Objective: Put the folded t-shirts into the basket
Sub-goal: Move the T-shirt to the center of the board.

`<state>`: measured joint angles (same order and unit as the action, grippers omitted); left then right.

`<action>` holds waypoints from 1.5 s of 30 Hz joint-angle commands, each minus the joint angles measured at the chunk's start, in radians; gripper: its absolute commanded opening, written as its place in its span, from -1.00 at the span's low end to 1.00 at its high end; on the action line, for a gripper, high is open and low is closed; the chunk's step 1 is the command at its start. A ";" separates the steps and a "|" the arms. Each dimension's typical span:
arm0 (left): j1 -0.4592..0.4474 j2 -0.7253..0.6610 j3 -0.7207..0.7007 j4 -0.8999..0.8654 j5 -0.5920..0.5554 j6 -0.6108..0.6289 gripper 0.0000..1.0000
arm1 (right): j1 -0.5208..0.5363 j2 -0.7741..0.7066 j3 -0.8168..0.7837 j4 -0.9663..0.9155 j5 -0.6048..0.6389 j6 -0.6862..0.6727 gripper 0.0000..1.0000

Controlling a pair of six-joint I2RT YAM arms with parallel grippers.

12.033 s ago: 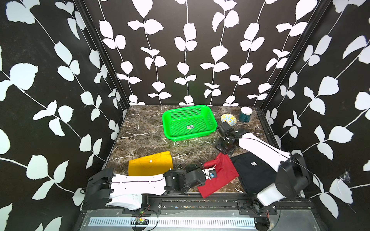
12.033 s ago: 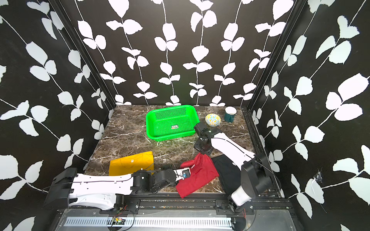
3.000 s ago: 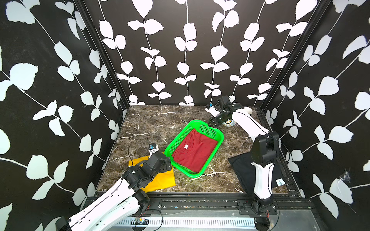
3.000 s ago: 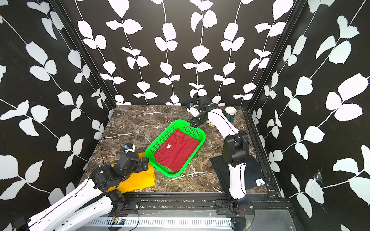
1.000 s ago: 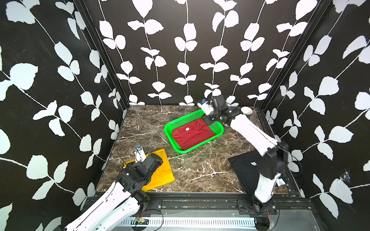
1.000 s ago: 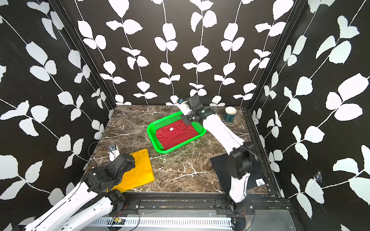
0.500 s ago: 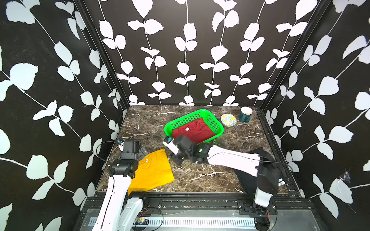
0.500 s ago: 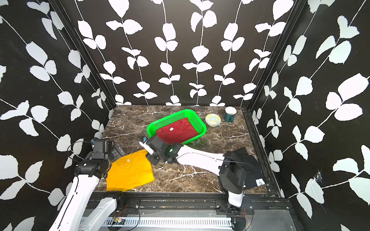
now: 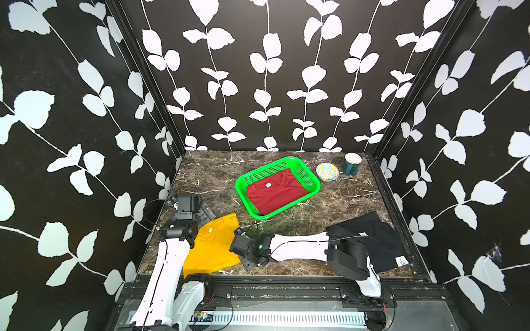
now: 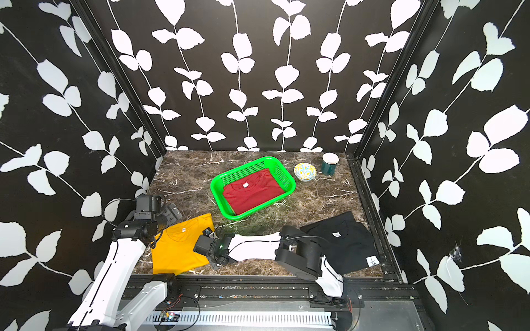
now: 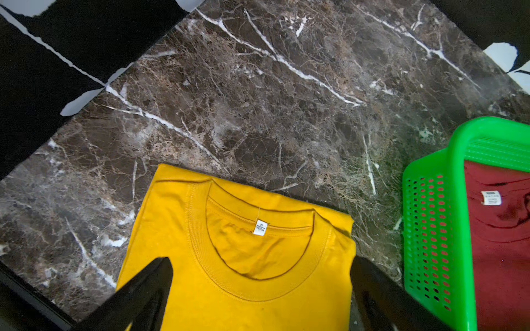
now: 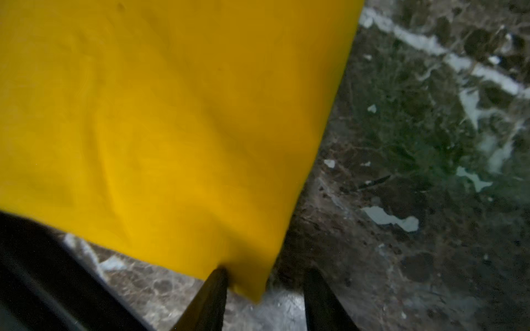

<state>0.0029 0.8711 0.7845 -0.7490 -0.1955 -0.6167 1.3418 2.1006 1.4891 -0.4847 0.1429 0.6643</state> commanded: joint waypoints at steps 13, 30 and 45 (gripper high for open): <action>-0.078 -0.025 -0.070 0.124 0.174 0.009 0.97 | -0.187 -0.305 -0.522 -0.067 -0.107 -0.101 -0.81; -0.475 0.102 -0.218 0.213 0.102 -0.086 0.95 | -0.542 -0.787 -0.908 -0.254 -0.223 0.068 -0.73; -0.768 0.318 -0.187 0.420 0.323 0.144 0.70 | -0.910 -0.932 -0.720 -0.401 -0.100 -0.017 -0.33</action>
<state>-0.7170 1.1442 0.5747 -0.3668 0.0887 -0.5522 0.4744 1.1976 0.7219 -0.8154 -0.0093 0.6792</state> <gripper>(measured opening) 0.850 0.332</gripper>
